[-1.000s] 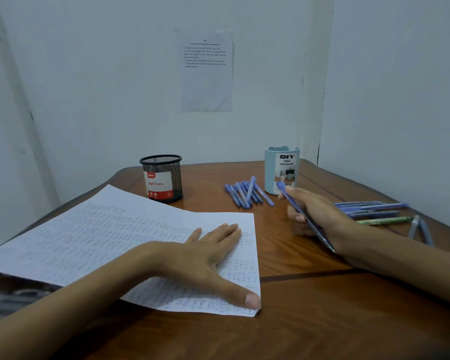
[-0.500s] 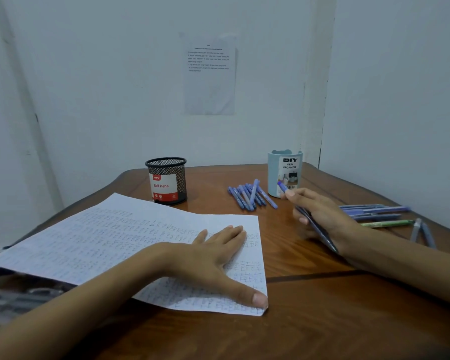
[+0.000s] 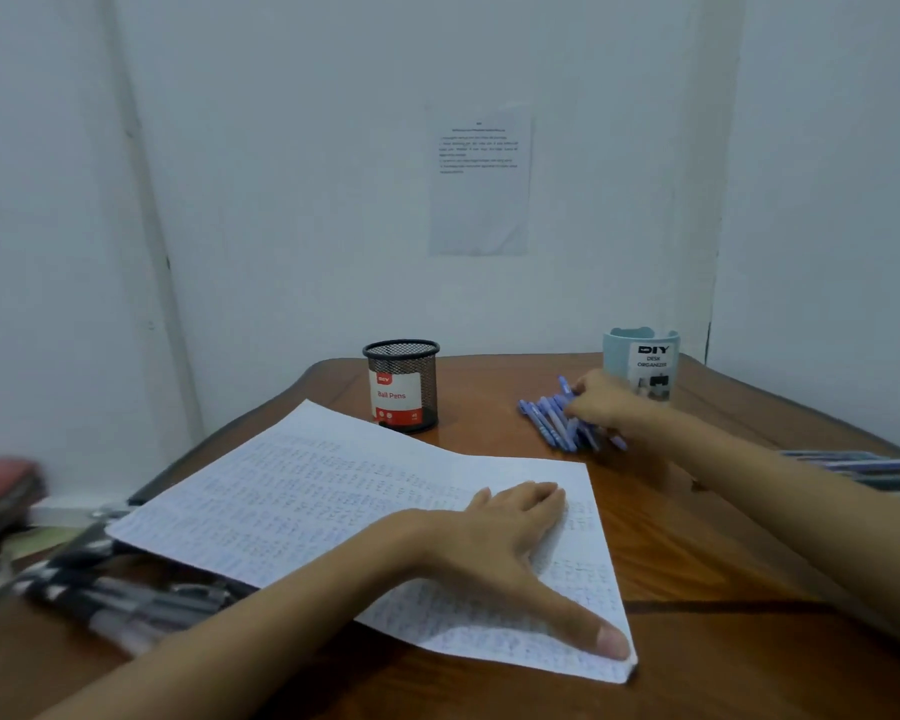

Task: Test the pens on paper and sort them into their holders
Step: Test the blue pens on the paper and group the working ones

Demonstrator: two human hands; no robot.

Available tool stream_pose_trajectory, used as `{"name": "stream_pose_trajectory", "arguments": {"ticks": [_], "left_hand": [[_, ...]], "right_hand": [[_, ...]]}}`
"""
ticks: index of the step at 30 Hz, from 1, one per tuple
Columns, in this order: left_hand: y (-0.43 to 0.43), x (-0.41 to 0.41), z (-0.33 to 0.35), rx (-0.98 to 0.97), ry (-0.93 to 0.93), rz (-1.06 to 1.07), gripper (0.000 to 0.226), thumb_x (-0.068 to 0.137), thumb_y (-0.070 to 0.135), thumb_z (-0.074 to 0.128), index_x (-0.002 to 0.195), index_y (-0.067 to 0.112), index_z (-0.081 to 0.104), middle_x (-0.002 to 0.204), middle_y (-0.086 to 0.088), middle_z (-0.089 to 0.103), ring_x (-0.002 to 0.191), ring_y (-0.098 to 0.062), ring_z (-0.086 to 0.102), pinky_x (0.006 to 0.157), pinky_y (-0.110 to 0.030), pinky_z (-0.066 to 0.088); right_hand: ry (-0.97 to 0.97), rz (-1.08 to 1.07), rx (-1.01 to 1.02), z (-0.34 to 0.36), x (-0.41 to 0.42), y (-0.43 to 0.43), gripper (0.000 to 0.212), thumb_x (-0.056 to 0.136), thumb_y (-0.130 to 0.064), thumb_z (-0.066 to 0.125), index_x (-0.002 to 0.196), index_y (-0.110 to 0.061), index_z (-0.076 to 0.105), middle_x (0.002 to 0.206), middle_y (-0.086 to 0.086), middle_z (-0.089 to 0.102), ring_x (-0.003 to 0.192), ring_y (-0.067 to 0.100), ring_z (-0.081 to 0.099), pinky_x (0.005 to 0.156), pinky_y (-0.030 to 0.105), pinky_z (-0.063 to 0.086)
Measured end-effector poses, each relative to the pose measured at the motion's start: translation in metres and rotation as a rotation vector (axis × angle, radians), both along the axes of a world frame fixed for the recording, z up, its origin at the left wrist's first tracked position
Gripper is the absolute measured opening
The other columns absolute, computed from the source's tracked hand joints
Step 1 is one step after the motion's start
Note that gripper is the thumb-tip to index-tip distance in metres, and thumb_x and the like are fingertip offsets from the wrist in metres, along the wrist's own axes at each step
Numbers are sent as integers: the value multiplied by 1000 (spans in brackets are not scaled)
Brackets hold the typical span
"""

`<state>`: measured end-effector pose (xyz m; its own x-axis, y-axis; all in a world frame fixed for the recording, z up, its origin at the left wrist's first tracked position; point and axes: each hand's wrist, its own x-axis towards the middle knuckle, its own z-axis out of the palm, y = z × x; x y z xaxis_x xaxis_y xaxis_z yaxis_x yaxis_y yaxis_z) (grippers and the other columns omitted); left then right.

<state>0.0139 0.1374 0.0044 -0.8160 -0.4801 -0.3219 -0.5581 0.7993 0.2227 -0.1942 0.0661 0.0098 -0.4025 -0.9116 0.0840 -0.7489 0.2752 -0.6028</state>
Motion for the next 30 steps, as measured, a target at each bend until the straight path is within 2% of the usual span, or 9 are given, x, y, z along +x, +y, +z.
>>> {"name": "stream_pose_trajectory", "arguments": {"ticks": [3, 6, 9, 12, 17, 20, 23, 26, 30], "left_hand": [[-8, 1, -3, 55, 46, 23, 93, 87, 59, 48, 148, 27, -14, 156, 10, -16, 144, -17, -9, 114, -42, -1], [-21, 5, 1, 250, 239, 154, 85, 85, 64, 40, 150, 27, -1, 158, 6, 0, 144, -17, 7, 113, -38, 12], [-41, 13, 6, 410, 541, 313, 60, 97, 32, 44, 149, 19, 17, 154, -1, 22, 138, -17, 28, 103, -26, 31], [-61, 24, 8, 409, 694, 426, 51, 97, 11, 45, 145, 15, 28, 147, -6, 35, 131, -19, 39, 95, -28, 41], [-72, 42, 16, 218, 586, 425, 45, 96, 1, 39, 138, 17, 40, 140, -5, 44, 118, -12, 41, 78, -15, 40], [-71, 50, 22, 154, 519, 394, 42, 96, 0, 38, 135, 15, 44, 135, -1, 46, 116, -9, 40, 88, -16, 37], [-71, 54, 23, 107, 420, 329, 40, 97, 20, 48, 137, 22, 44, 131, 8, 44, 123, -8, 38, 97, -19, 30], [-73, 53, 18, 49, 213, 259, 56, 86, 47, 57, 138, 35, 39, 144, 13, 31, 135, -9, 25, 111, -32, 24], [-70, 45, 13, 57, 63, 177, 75, 71, 62, 59, 139, 47, 31, 151, 19, 17, 140, -8, 13, 113, -38, 15]], "right_hand": [[178, -27, -22, -9, -6, -8, 43, 95, -29, 52, 118, 6, 56, 88, 16, 62, 78, 25, 59, 64, 29, 46], [295, -58, -109, -10, -5, 4, 54, 93, -48, 47, 126, -6, 50, 120, 18, 57, 106, 30, 56, 90, 40, 46], [443, -8, -198, -13, 15, 35, 56, 90, -58, 40, 133, -23, 42, 130, 10, 44, 116, 27, 49, 92, 42, 43], [460, 225, -120, -22, 40, 84, 64, 79, -72, 30, 127, -34, 45, 123, -1, 44, 108, 13, 45, 91, 35, 42], [557, 496, 183, -17, 62, 116, 90, 64, -79, 24, 144, -38, 26, 135, -4, 30, 121, 11, 30, 103, 34, 31], [561, 534, 279, -10, 55, 114, 92, 63, -77, 25, 147, -38, 19, 139, -8, 26, 120, 9, 27, 104, 34, 31], [568, 529, 324, -9, 39, 121, 89, 64, -76, 27, 146, -41, 17, 139, -11, 24, 119, 5, 25, 105, 33, 31], [559, 495, 341, -7, 25, 129, 87, 63, -77, 30, 144, -46, 19, 139, -12, 23, 117, 3, 24, 107, 35, 31], [564, 503, 371, -5, 9, 142, 84, 64, -74, 32, 142, -47, 17, 137, -13, 22, 118, 2, 24, 108, 32, 30]]}}
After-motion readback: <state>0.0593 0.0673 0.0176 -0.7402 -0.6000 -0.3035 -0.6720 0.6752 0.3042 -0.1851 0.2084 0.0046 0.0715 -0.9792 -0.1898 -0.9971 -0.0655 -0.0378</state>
